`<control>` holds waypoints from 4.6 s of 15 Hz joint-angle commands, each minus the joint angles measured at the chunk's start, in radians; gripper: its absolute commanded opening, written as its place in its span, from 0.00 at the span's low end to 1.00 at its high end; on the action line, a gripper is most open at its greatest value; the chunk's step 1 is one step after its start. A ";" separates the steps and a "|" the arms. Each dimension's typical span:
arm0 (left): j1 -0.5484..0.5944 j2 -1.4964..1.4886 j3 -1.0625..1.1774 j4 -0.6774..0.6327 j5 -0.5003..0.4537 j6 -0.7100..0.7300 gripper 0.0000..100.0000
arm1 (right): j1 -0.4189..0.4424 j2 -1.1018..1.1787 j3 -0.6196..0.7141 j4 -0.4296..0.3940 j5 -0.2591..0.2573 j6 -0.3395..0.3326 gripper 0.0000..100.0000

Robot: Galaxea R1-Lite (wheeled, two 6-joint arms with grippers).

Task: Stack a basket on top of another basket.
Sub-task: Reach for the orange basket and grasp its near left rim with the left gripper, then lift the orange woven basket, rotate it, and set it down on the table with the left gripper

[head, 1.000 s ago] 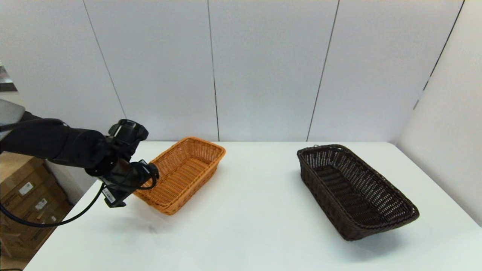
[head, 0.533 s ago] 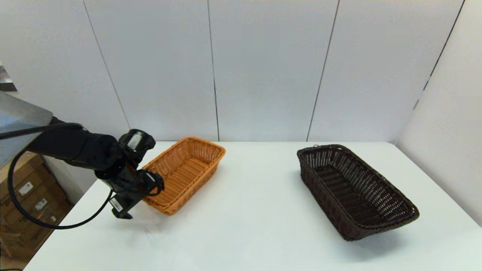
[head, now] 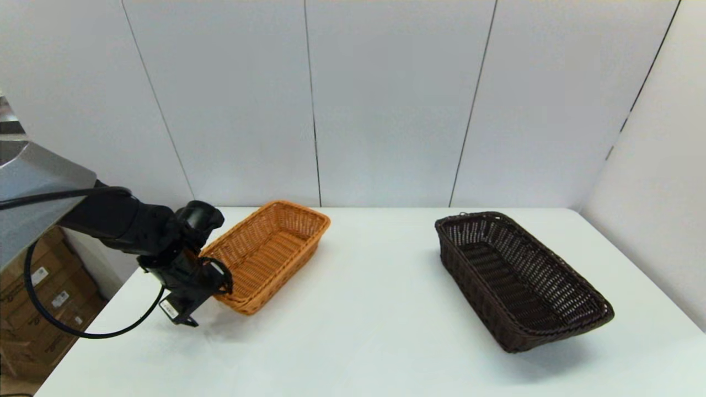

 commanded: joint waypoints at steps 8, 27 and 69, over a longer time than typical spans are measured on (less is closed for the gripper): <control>0.004 -0.001 -0.016 0.002 -0.012 -0.006 0.00 | 0.000 0.001 0.000 0.000 0.002 0.000 1.00; -0.065 -0.310 0.057 -0.043 -0.287 0.183 0.00 | 0.000 0.001 0.000 0.000 0.002 -0.002 1.00; -0.320 0.066 -0.220 0.114 -0.300 0.528 1.00 | 0.000 0.001 0.000 0.000 0.003 -0.005 1.00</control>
